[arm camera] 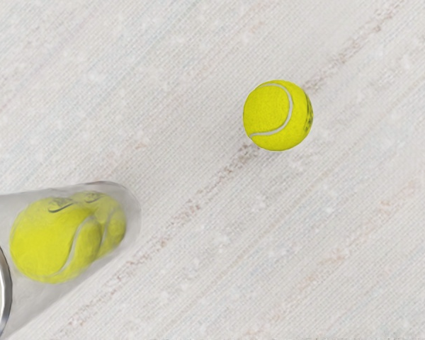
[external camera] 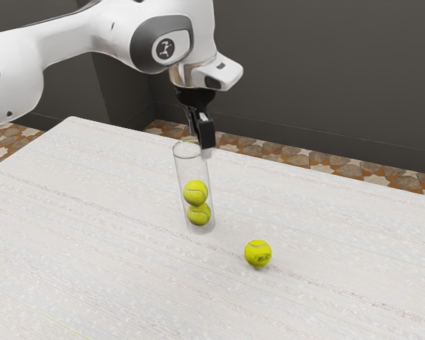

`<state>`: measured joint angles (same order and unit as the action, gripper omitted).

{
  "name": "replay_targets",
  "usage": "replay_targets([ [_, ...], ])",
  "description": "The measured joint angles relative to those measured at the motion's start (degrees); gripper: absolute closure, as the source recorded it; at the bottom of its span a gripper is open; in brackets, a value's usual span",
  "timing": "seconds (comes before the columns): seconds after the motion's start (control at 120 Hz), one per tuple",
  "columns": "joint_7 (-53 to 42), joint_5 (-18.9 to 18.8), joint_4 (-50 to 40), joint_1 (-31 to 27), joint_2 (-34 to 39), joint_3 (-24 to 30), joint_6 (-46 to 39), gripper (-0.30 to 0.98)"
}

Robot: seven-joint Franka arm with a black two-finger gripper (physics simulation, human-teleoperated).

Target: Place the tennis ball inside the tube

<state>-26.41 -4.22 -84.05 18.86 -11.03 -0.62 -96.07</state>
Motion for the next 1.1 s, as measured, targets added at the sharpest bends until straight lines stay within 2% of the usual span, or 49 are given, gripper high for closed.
replay_targets([
  [0.142, -1.8, 0.8, 0.0, -0.1, -1.6, 1.3, 0.2, 0.00],
  [0.367, -2.8, 12.9, -3.1, 0.2, -5.4, 1.7, -0.2, 0.00],
  [0.45, -2.3, 15.6, -4.8, 0.3, -7.7, 1.7, -0.7, 0.00],
  [0.65, -1.1, 17.2, -5.3, 1.2, -14.3, 1.5, -3.4, 0.00],
  [0.992, 0.1, 17.7, -8.1, 2.5, -17.3, 0.3, -12.1, 0.00],
  [1.1, 1.2, 18.9, -8.1, 2.6, -18.9, -0.3, -14.6, 0.00],
])
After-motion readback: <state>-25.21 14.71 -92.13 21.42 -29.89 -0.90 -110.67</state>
